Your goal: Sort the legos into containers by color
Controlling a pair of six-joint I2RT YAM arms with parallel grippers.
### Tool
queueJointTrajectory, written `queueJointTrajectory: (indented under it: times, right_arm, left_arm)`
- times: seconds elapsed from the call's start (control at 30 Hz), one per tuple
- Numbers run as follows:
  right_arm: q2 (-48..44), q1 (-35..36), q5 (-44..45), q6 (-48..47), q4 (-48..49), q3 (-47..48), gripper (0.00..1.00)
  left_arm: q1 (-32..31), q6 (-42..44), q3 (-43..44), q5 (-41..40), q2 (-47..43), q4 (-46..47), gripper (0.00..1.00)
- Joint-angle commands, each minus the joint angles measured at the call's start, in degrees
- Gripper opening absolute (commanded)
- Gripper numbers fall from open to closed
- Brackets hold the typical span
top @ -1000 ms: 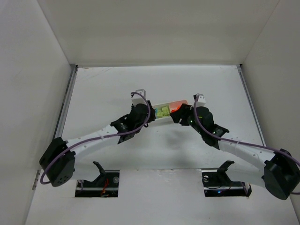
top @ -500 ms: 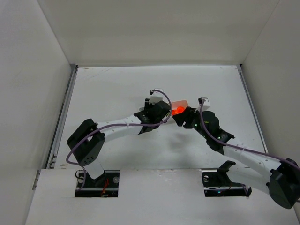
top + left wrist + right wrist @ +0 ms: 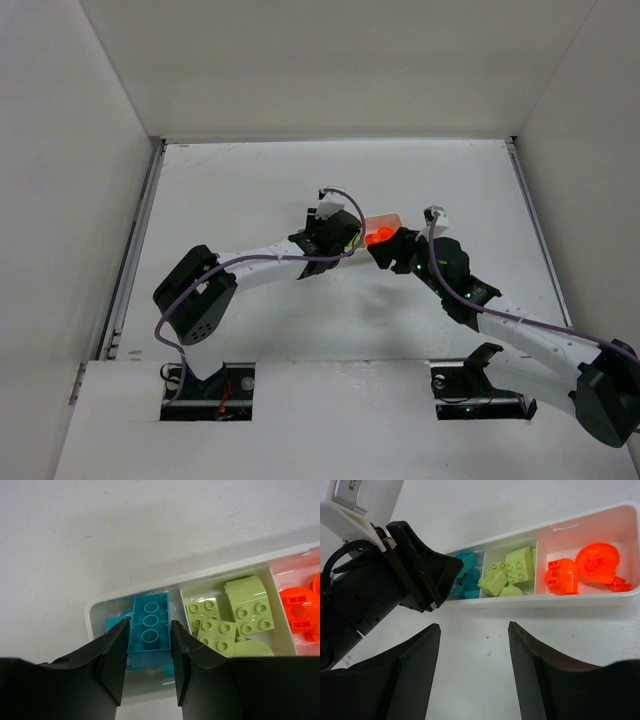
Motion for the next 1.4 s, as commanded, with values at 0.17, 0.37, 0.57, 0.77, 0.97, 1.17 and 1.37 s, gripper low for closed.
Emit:
queueJointTrajectory:
  times: [0.17, 0.37, 0.57, 0.77, 0.97, 1.17, 1.37]
  right_arm:
    - [1.8, -0.7, -0.4, 0.7, 5.0, -0.7, 0.63]
    - [2.0, -1.2, -0.4, 1.2, 6.0, -1.4, 0.63]
    - [0.3, -2.8, 0.9, 1.5, 6.5, -2.7, 0.62]
    - [-3.0, -3.7, 4.8, 2.0, 6.9, -4.7, 0.45]
    - [-10.8, -6.5, 14.1, 3.2, 4.9, -8.2, 0.22]
    - [-16.7, -10.8, 21.5, 4.8, 2.3, -11.2, 0.58]
    - [-17.4, -11.9, 26.7, 5.5, 1.7, -12.7, 0.76]
  left_arm:
    - [1.4, -0.8, -2.0, 2.0, -2.7, 5.6, 0.38]
    - [1.6, -1.1, -3.3, 2.3, -6.3, 5.5, 0.52]
    - [0.9, -1.0, -4.6, 1.5, -12.2, 5.0, 0.64]
    - [0.6, -1.5, -7.1, 1.5, -24.6, 5.6, 0.87]
    - [5.3, -6.5, -16.1, -3.3, -39.2, 1.1, 1.0]
    - [14.7, -20.8, -27.2, -0.4, -51.1, -12.0, 1.0]
    - [24.9, -28.6, -35.1, 5.9, -57.1, -23.6, 1.0]
